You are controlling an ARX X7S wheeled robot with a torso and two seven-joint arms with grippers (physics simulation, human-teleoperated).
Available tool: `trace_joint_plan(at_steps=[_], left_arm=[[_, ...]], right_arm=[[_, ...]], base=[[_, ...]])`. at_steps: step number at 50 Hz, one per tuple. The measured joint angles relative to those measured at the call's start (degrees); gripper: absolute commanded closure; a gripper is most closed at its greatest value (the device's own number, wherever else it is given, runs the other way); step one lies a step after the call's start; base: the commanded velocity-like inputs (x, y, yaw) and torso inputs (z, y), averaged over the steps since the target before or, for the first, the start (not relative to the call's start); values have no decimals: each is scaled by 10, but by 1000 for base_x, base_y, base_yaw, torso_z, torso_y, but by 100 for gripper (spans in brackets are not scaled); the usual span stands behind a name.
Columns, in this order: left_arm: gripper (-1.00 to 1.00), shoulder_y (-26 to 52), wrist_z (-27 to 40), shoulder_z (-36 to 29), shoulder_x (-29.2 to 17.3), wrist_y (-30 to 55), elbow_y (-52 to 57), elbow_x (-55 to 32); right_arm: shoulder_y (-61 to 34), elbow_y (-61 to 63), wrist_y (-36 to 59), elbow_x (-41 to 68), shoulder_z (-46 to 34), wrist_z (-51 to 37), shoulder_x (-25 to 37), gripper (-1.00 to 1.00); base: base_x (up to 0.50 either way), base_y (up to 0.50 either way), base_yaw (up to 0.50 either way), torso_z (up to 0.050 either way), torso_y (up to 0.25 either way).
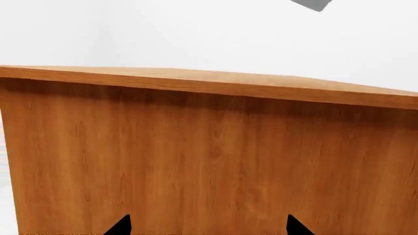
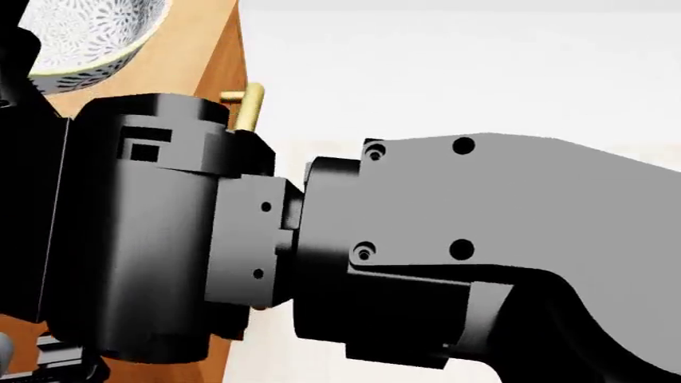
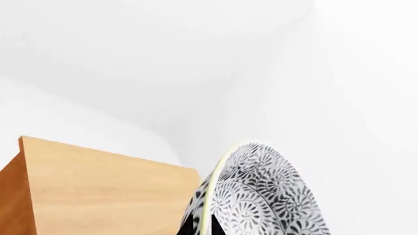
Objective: Close the top drawer of the cabinet and put the bowl on top of it.
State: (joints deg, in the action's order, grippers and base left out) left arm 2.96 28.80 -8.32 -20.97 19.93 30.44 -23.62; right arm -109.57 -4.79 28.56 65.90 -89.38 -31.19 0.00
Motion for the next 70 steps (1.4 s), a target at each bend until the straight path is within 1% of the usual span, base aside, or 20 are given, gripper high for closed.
trace_joint_plan(at_steps=[20, 32, 33, 42, 49, 56, 64, 70], left_arm=[[-100, -8, -5, 7, 1, -22, -22, -5], [-100, -7, -7, 6, 3, -30, -35, -5], [-100, -7, -7, 6, 3, -30, -35, -5], [-100, -7, -5, 3, 2, -29, -33, -5], [-100, -7, -3, 2, 0, -28, -29, -6], [-100, -8, -1, 2, -2, -26, -22, -8], [-100, -10, 1, 2, -5, -24, -13, -10], [-100, -12, 4, 0, -5, -23, -7, -10]], right_arm=[[78, 1, 10, -61, 1, 30, 0, 100], [103, -9, 13, -107, 11, 43, 0, 100], [104, -9, 13, -109, 12, 44, 0, -100], [102, -18, 19, -103, 8, 39, 0, -100], [72, -18, 18, -80, 6, 27, 0, -100], [13, -32, 10, -44, 5, 14, 0, -100], [-81, -87, 2, -8, 6, 18, 1, -100], [-147, -105, 14, 2, 7, 22, 27, -100]], base=[[0, 0, 0, 0, 0], [0, 0, 0, 0, 0], [0, 0, 0, 0, 0], [0, 0, 0, 0, 0], [0, 0, 0, 0, 0], [0, 0, 0, 0, 0], [0, 0, 0, 0, 0], [0, 0, 0, 0, 0]])
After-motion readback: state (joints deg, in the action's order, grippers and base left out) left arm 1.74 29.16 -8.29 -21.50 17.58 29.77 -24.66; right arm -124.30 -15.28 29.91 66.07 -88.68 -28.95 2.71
